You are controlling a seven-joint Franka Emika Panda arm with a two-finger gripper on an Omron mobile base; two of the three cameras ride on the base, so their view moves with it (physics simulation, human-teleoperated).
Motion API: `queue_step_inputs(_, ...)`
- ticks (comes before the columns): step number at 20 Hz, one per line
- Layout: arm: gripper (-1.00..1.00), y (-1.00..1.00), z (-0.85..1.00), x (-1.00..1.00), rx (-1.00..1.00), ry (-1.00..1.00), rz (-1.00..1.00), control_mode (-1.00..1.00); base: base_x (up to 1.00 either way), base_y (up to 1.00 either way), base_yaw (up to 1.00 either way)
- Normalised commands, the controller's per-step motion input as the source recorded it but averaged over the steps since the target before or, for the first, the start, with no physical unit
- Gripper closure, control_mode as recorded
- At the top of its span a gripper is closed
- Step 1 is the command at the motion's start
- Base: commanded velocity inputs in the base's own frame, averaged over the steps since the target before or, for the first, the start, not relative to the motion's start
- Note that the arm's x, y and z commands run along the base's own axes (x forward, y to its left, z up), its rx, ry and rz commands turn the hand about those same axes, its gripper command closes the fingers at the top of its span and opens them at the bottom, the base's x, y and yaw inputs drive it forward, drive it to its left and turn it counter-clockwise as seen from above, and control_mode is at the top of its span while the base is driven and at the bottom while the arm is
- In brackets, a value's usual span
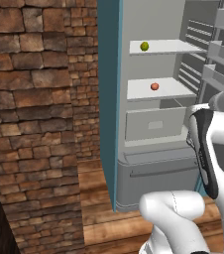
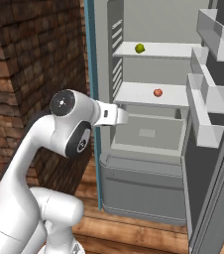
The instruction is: Retrieve the pear and peach from the fridge and place them into the bowl on the dining table.
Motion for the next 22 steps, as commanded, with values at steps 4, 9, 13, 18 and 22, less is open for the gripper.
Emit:
queue_step_inputs(4,-1.00,0.13,-0.02,0.14,0.00,0.00,0.00,-1.00,0.00,0.00,0.00)
queue_step_inputs(9,-1.00,0.00,0.00,0.01,0.01,0.00,0.02,-1.00,0.00,0.00,0.00)
queue_step_inputs(13,-1.00,0.00,0.00,0.00,0.01,0.00,0.04,-1.00,0.00,0.00,0.00)
queue_step_inputs(18,-1.00,0.02,-0.06,0.02,0.00,0.00,0.02,-1.00,0.00,0.00,0.00)
queue_step_inputs(22,-1.00,0.05,-0.14,0.12,0.00,0.00,0.00,-1.00,0.00,0.00,0.00)
